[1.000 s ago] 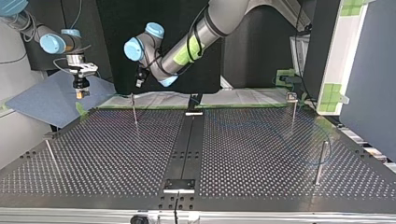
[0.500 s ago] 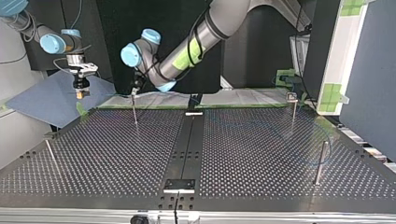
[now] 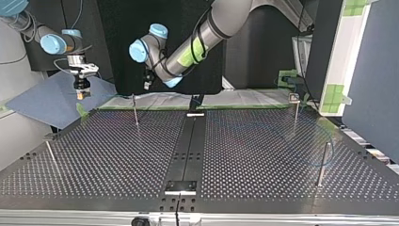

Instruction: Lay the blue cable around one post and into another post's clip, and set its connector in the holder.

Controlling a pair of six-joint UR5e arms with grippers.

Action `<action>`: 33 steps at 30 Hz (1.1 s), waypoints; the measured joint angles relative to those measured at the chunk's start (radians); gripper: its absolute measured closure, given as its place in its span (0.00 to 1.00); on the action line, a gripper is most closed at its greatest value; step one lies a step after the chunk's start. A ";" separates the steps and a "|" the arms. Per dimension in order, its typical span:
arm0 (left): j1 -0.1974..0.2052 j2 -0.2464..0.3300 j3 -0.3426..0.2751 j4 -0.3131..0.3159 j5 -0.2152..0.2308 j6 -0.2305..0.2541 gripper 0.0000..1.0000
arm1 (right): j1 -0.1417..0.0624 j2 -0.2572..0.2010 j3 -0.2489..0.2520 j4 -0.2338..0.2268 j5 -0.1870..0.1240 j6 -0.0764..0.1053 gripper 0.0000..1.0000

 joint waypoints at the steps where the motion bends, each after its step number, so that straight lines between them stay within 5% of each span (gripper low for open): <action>1: 0.000 0.000 -0.007 0.000 -0.001 0.000 0.00 | 0.000 0.000 0.000 0.000 0.000 0.000 1.00; 33: 0.002 0.001 -0.015 -0.038 -0.083 0.025 0.00 | 0.001 0.002 0.000 0.006 0.003 -0.002 1.00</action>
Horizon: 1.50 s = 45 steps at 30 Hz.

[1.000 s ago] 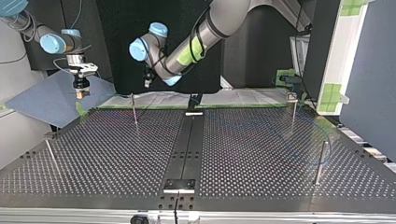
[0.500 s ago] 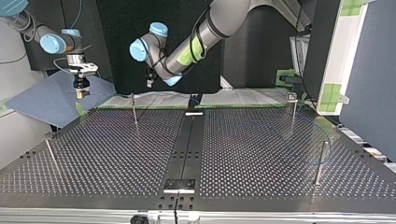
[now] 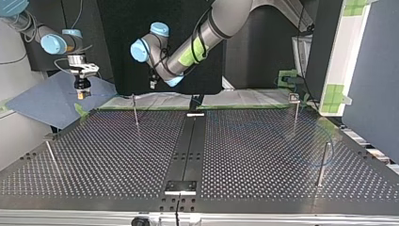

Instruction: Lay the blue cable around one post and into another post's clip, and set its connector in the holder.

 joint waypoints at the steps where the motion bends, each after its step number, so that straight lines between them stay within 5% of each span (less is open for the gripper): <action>1: 0.001 0.000 0.000 -0.003 -0.008 0.003 0.00 | 0.000 0.000 0.000 0.000 0.000 0.000 1.00; 12: 0.016 0.001 0.047 -0.034 -0.071 0.072 0.00 | 0.000 0.001 0.000 -0.003 -0.001 0.001 1.00; 24: -0.001 0.001 0.074 -0.032 -0.005 0.079 0.00 | 0.000 0.002 0.000 -0.006 -0.003 0.001 1.00; 45: 0.005 0.000 0.042 -0.030 0.001 0.070 0.00 | 0.001 0.003 0.000 -0.004 -0.003 0.001 1.00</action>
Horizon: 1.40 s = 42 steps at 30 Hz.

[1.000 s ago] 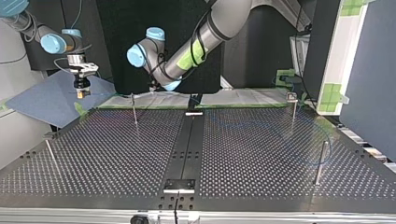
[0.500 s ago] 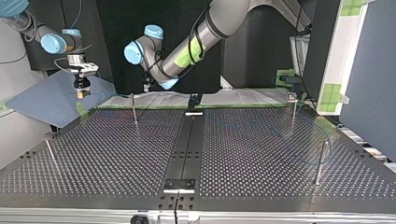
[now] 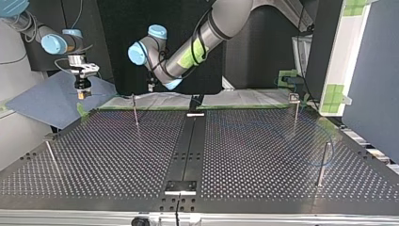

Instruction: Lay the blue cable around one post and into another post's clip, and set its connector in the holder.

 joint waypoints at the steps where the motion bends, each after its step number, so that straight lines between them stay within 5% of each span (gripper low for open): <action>1: 0.001 0.000 -0.002 0.000 0.000 0.000 0.00 | 0.000 0.000 0.000 0.000 0.000 0.000 1.00; 34: 0.006 0.000 0.031 -0.003 -0.025 -0.001 0.00 | 0.000 0.001 0.000 0.002 0.000 0.000 1.00; 42: -0.019 0.025 -0.008 -0.005 -0.022 0.004 0.00 | 0.000 0.001 0.000 0.002 0.000 0.000 1.00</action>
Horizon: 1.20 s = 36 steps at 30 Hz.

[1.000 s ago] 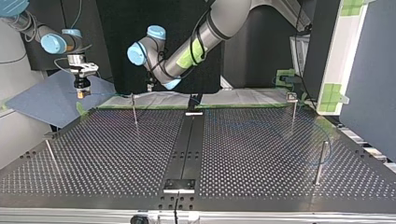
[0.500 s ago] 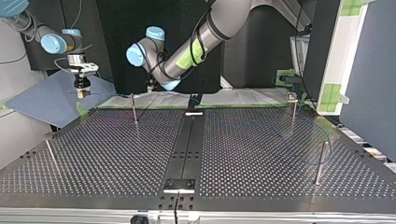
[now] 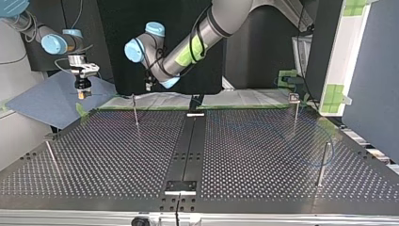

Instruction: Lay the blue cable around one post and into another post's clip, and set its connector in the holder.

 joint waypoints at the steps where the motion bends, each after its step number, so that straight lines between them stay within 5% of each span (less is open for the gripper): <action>1: -0.005 0.009 -0.009 0.003 0.004 0.000 0.00 | 0.000 0.000 0.000 0.000 0.000 0.000 1.00; 14: -0.041 0.118 -0.119 0.104 0.086 -0.028 0.00 | -0.009 -0.002 -0.002 0.005 0.005 -0.019 1.00; 23: -0.034 0.190 -0.192 0.176 0.080 -0.091 0.00 | -0.001 -0.037 -0.002 0.053 0.007 -0.047 1.00; 36: 0.000 0.293 -0.294 0.279 0.065 -0.170 0.00 | 0.022 -0.139 -0.002 0.153 0.011 -0.027 1.00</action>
